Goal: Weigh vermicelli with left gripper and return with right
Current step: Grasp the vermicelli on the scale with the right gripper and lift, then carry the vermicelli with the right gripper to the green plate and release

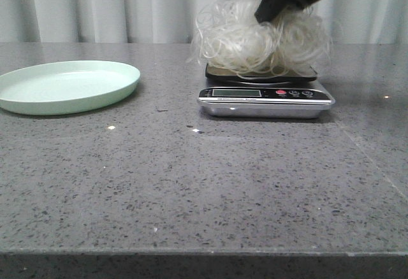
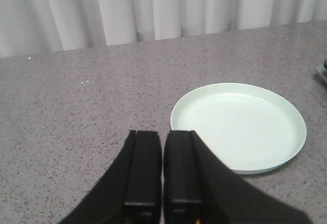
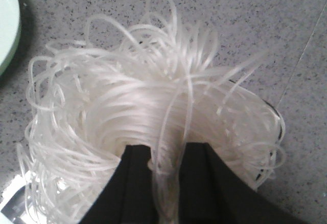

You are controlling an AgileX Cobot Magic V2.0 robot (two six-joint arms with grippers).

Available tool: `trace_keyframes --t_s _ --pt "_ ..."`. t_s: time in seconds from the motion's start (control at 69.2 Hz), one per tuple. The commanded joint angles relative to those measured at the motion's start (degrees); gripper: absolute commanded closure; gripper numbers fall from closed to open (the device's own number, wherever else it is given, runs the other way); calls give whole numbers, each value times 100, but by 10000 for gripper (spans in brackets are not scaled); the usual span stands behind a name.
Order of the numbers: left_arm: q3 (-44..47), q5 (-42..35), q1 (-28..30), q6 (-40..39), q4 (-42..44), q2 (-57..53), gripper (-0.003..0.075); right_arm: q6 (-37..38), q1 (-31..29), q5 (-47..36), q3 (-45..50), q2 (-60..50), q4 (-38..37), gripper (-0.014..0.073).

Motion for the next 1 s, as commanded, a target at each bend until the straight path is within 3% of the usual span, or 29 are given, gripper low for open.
trace_keyframes --t_s 0.0,0.217,0.405,0.68,0.983 --pt "-148 -405 12 -55 -29 18 584 -47 -4 -264 -470 -529 0 443" --pt "-148 -405 12 -55 -29 18 584 -47 171 147 -1343 -639 28 443" --pt "-148 -405 12 -55 -29 18 584 -47 838 -64 -2018 -499 28 443" --pt "-148 -405 12 -55 -29 18 584 -47 1839 -297 -2984 723 28 443" --pt "-148 -405 12 -55 -29 18 584 -47 2150 -434 -3415 1969 87 443"
